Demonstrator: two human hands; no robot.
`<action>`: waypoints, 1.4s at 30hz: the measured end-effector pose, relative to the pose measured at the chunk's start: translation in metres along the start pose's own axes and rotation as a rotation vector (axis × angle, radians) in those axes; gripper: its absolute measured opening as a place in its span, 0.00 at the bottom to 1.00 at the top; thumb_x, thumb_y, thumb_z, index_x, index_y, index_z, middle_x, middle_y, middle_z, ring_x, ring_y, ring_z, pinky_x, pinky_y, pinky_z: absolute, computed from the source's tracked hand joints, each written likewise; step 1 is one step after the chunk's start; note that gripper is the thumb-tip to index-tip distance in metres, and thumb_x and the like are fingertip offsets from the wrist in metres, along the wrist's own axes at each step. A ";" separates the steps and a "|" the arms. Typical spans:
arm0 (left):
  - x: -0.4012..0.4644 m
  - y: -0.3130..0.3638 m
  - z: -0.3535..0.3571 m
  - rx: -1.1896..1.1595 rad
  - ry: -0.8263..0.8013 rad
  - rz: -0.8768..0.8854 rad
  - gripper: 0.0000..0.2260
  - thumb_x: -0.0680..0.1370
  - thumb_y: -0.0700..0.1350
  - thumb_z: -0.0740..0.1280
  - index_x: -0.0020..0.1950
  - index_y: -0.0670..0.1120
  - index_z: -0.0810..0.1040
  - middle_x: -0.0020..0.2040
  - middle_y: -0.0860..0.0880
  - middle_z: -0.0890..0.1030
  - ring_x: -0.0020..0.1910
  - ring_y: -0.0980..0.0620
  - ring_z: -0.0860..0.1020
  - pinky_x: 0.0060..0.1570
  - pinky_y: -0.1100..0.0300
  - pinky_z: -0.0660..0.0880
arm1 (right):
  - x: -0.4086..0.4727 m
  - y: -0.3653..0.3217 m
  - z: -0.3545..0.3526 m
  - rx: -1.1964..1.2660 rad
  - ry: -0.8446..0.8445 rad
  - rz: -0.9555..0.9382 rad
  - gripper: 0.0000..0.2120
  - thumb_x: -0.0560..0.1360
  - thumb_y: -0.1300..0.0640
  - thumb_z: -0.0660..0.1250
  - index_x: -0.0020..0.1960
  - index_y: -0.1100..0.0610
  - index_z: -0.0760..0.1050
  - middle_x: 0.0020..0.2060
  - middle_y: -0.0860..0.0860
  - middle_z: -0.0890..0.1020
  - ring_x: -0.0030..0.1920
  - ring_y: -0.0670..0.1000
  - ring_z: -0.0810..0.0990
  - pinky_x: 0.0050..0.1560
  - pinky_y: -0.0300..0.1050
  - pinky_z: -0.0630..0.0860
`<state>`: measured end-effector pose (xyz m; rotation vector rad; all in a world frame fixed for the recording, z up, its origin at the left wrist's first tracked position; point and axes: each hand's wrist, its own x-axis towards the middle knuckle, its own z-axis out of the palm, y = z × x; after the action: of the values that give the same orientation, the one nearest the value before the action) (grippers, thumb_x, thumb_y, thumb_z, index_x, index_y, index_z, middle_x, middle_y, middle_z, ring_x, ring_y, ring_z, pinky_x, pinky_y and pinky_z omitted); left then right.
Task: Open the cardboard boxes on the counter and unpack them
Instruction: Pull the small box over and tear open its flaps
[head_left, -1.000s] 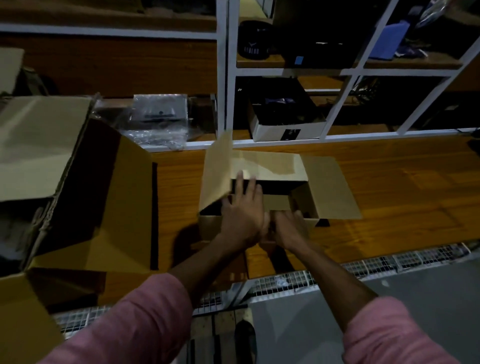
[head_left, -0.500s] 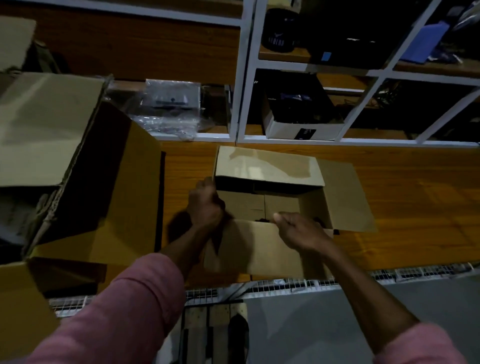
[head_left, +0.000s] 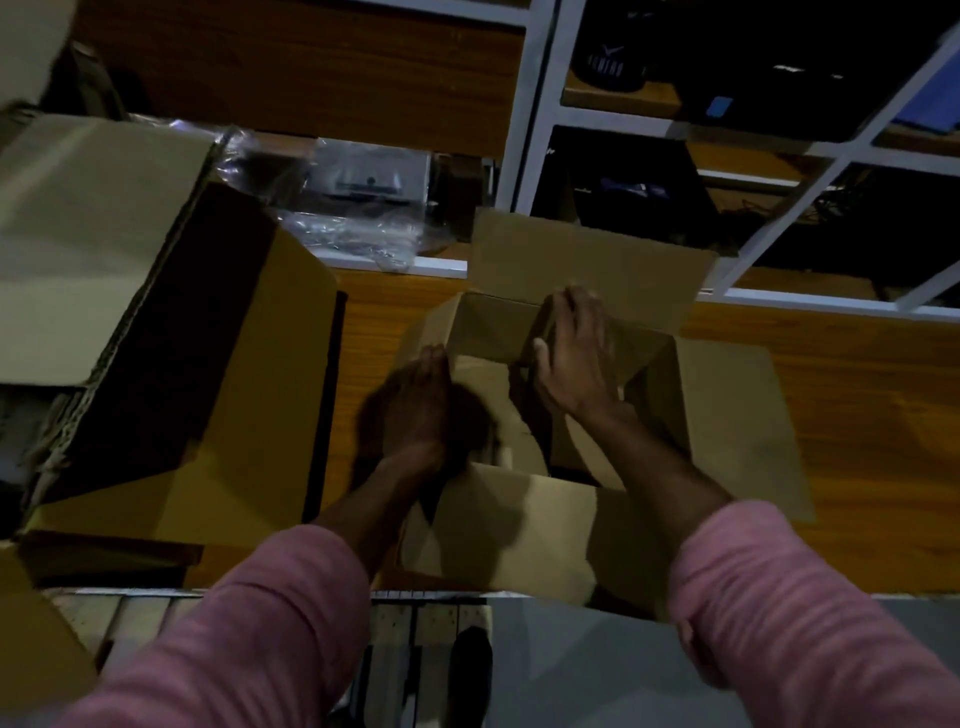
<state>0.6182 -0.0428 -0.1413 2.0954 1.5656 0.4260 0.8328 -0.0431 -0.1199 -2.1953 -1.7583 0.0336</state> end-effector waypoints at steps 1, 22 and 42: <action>0.000 -0.001 0.004 0.014 -0.003 0.000 0.41 0.72 0.44 0.77 0.80 0.45 0.58 0.77 0.44 0.66 0.75 0.43 0.66 0.72 0.43 0.66 | 0.010 0.001 0.001 -0.023 -0.035 0.005 0.31 0.80 0.51 0.63 0.79 0.58 0.59 0.79 0.59 0.60 0.79 0.63 0.56 0.76 0.67 0.57; -0.016 0.015 -0.011 -0.154 0.162 0.145 0.17 0.76 0.50 0.70 0.64 0.54 0.73 0.59 0.50 0.80 0.54 0.49 0.80 0.50 0.51 0.80 | -0.057 0.038 -0.035 0.029 -0.062 0.156 0.22 0.78 0.49 0.55 0.63 0.59 0.77 0.61 0.63 0.78 0.62 0.65 0.75 0.62 0.58 0.73; -0.117 -0.039 0.011 -0.098 -0.192 0.361 0.62 0.60 0.63 0.82 0.79 0.55 0.42 0.78 0.47 0.25 0.81 0.36 0.42 0.70 0.30 0.65 | -0.256 0.035 -0.043 0.369 -0.154 0.532 0.60 0.61 0.28 0.75 0.82 0.42 0.45 0.79 0.42 0.32 0.78 0.66 0.56 0.67 0.65 0.71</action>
<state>0.5585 -0.1475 -0.1676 2.2692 1.0401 0.4003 0.8137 -0.3042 -0.1360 -2.3435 -1.0708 0.6114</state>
